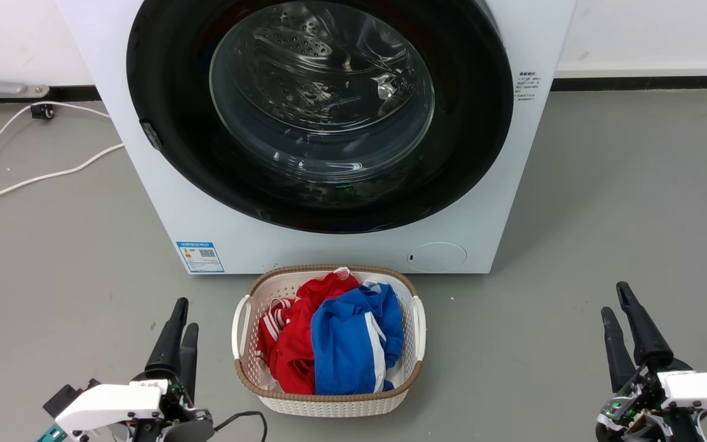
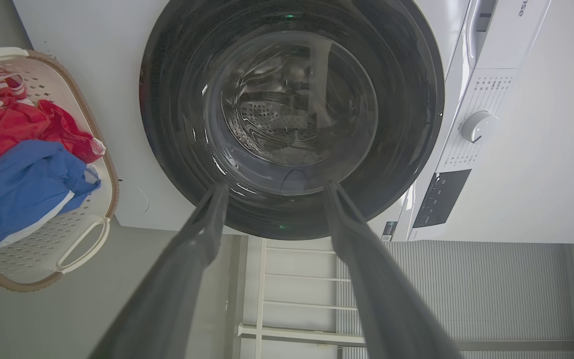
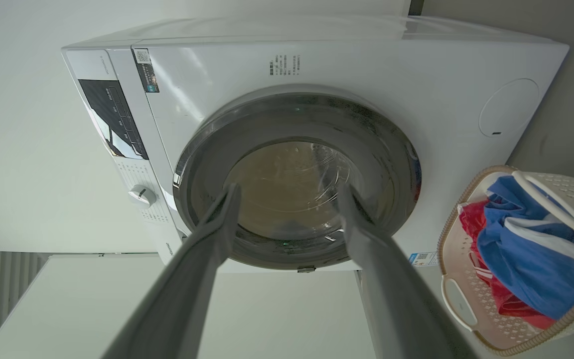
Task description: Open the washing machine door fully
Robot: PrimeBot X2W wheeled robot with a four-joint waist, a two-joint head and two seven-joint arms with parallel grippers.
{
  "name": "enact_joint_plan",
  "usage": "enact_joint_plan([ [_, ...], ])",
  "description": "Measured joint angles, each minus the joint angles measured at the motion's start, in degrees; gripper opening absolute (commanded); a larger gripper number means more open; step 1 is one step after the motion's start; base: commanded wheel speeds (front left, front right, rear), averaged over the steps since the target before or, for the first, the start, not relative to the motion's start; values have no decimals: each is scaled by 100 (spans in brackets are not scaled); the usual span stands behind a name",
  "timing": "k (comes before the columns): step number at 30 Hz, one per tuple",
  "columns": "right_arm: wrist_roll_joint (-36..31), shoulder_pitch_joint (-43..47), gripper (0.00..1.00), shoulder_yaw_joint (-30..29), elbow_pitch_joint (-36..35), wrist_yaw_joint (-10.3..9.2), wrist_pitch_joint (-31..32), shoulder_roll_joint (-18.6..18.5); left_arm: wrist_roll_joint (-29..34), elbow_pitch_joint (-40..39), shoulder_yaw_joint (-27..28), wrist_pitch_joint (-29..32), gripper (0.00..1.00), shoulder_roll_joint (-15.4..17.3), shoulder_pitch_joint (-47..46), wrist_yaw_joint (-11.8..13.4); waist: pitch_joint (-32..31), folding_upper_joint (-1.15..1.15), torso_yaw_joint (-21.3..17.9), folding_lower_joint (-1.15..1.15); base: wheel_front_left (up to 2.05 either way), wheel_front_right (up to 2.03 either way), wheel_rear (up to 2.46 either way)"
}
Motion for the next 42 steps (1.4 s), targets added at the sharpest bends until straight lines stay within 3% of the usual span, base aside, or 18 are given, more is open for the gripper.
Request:
enact_joint_plan([
  [9, -521, 31, 100, 155, -215, 0, -265, -70, 564, -179, -231, -246, 100, 11, -7, 0, -2, 0, -5, 0, 0, 0, 0],
  [28, -2959, 79, 100, 278, -594, 0, -590, -181, 3351, -654, -566, -680, 100, 32, -68, 0, -13, 0, -1, 0, 0, 0, 0],
  [42, -4495, 129, 100, 359, -844, 1, -619, -215, 4862, -802, -859, -940, 100, 202, -84, 163, -27, 0, 1, 0, 0, 0, 0],
])
